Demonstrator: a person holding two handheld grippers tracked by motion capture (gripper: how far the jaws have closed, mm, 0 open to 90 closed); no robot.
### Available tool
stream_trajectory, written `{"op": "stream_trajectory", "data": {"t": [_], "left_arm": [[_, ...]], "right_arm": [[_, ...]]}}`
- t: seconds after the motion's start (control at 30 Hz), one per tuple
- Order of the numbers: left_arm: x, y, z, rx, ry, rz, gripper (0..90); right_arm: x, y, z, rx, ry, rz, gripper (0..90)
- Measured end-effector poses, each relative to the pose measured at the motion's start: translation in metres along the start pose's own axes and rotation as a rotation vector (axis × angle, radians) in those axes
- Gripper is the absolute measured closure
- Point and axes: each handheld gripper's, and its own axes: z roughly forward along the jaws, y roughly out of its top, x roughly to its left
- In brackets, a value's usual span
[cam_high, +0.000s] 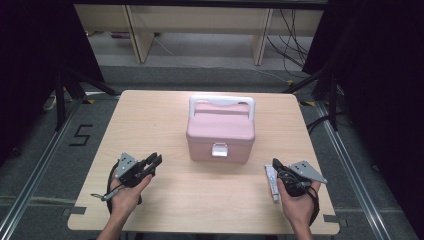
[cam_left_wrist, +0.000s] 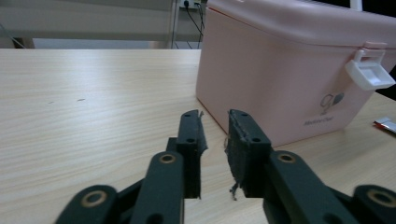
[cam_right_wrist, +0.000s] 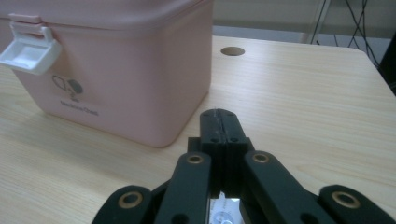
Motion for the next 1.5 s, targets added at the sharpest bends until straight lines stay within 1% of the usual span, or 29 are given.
{"op": "stream_trajectory", "data": {"t": [0.03,0.07,0.1,0.13,0.17,0.2,0.23,0.27,0.3,0.33,0.37,0.4,0.43,0.5,0.6,0.63,0.67,0.8,0.87,0.9,0.97,1.03,1.07,1.17,1.2,1.37,1.43,1.47,1.5], "left_arm": [[-0.001,0.001,0.002,0.001,-0.016,0.004,78.3],[-0.005,0.003,0.006,0.012,-0.027,0.007,83.0],[-0.005,0.003,0.006,0.012,-0.027,0.007,85.0],[-0.007,0.004,0.011,0.016,-0.04,0.01,87.0],[-0.009,0.006,0.02,0.028,-0.051,0.006,89.1],[-0.01,0.007,0.026,0.039,-0.047,0.016,89.6],[-0.009,0.009,0.032,0.049,-0.048,0.017,89.9],[-0.008,0.01,0.042,0.064,-0.058,0.0,90.0],[-0.008,0.01,0.042,0.064,-0.058,0.0,90.0],[-0.008,0.012,0.048,0.074,-0.062,-0.005,90.0],[-0.008,0.016,0.06,0.087,-0.063,0.011,90.0],[-0.009,0.018,0.066,0.092,-0.068,0.009,90.0],[-0.009,0.018,0.066,0.092,-0.068,0.009,90.0],[-0.01,0.021,0.079,0.108,-0.068,0.016,90.0],[-0.012,0.023,0.087,0.108,-0.062,0.012,90.0],[-0.012,0.023,0.087,0.108,-0.062,0.012,90.0],[-0.012,0.024,0.089,0.106,-0.062,0.006,90.0],[-0.012,0.023,0.094,0.111,-0.071,0.007,90.0],[-0.012,0.022,0.095,0.117,-0.077,0.005,90.0],[-0.012,0.022,0.095,0.115,-0.083,0.001,90.0],[-0.013,0.022,0.096,0.117,-0.085,0.009,90.0],[-0.016,0.023,0.097,0.107,-0.108,0.019,90.0],[-0.016,0.023,0.097,0.109,-0.112,0.024,90.0],[-0.018,0.024,0.097,0.118,-0.102,0.031,90.0],[-0.017,0.024,0.097,0.116,-0.106,0.029,90.0],[-0.017,0.025,0.097,0.117,-0.107,0.066,90.0],[-0.016,0.025,0.097,0.113,-0.115,0.078,90.0],[-0.016,0.026,0.096,0.12,-0.109,0.083,90.0],[-0.016,0.026,0.097,0.118,-0.111,0.085,90.0]], "right_arm": [[0.003,0.001,0.001,-0.006,0.008,0.024,90.0],[0.005,0.004,0.005,-0.001,0.028,-0.017,90.0],[0.005,0.004,0.005,-0.001,0.028,-0.017,90.0],[0.012,0.007,0.009,0.034,0.035,0.0,90.0],[0.011,0.009,0.014,0.036,0.047,-0.01,90.0],[0.011,0.011,0.016,0.051,0.048,-0.014,90.0],[0.014,0.013,0.019,0.07,0.038,0.024,90.0],[0.012,0.016,0.023,0.076,0.032,-0.002,90.0],[0.012,0.016,0.023,0.076,0.032,-0.002,90.0],[0.013,0.019,0.028,0.09,0.035,0.025,90.0],[0.012,0.025,0.036,0.101,0.046,-0.01,90.0],[0.012,0.028,0.038,0.108,0.032,-0.021,90.0],[0.012,0.028,0.038,0.108,0.032,-0.021,90.0],[0.014,0.035,0.047,0.127,0.029,-0.007,90.0],[0.013,0.039,0.055,0.136,0.033,-0.015,90.0],[0.017,0.039,0.057,0.142,0.025,0.03,90.0],[0.014,0.039,0.06,0.134,0.02,-0.004,90.0],[0.016,0.04,0.069,0.136,0.021,0.009,90.0],[0.016,0.042,0.07,0.138,0.008,-0.011,90.0],[0.016,0.042,0.073,0.129,0.026,-0.004,90.0],[0.018,0.043,0.076,0.125,0.018,0.0,90.0],[0.024,0.044,0.079,0.13,0.017,0.015,90.0],[0.023,0.045,0.081,0.115,0.005,-0.017,90.0],[0.024,0.046,0.082,0.112,0.012,0.001,90.0],[0.021,0.046,0.083,0.11,0.023,-0.02,90.0],[0.024,0.045,0.084,0.111,0.008,-0.003,90.0],[0.021,0.046,0.085,0.119,0.027,-0.022,90.0],[0.024,0.045,0.086,0.109,0.007,0.0,90.0],[0.021,0.046,0.089,0.101,0.016,-0.031,90.0]]}}
